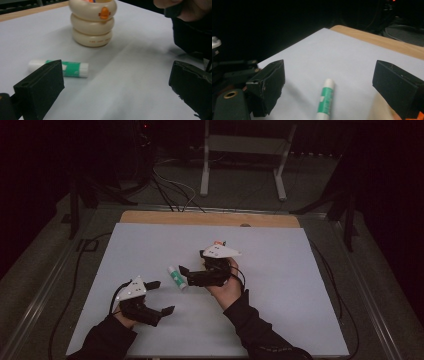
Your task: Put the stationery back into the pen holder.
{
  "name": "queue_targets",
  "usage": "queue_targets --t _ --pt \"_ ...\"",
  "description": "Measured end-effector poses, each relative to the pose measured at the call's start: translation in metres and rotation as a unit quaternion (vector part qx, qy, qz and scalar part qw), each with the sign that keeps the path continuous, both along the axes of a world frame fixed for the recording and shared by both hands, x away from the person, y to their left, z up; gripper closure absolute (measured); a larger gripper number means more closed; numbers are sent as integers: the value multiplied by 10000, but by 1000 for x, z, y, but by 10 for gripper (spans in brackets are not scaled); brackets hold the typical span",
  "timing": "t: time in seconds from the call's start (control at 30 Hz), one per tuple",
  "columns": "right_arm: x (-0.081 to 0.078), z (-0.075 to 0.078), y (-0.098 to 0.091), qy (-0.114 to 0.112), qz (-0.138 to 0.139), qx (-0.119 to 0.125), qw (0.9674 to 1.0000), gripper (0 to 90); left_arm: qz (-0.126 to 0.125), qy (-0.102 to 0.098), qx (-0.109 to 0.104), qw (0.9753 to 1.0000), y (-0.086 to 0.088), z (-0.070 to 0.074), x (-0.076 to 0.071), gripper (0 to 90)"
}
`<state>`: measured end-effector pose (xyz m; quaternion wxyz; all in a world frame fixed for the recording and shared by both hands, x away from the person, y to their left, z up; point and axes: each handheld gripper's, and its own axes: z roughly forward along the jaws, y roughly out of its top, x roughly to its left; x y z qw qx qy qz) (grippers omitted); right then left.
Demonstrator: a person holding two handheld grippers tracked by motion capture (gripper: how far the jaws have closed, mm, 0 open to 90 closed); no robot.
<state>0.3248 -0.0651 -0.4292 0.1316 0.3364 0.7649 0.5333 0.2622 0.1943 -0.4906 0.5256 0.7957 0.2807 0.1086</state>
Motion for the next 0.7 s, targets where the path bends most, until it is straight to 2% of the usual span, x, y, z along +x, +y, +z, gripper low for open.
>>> queue_targets --t 0.07,0.13,0.4,0.57,0.7 --pt "-2 -2 4 -16 40 -13 10000 142 79 -29 63 9999 4 0 0 4" --pt "-3 -5 8 -8 36 -21 10000 142 131 -24 31 9999 7 0 1 4" --pt "-5 -20 24 88 55 -184 9998 177 109 -20 -72 9999 10 0 1 4" --pt "-2 -31 29 252 -67 -201 9995 247 99 -15 -86 9999 10 1 1 4" --pt "1 -41 33 377 -156 -363 9985 277 103 -4 -87 9999 10 1 1 4"
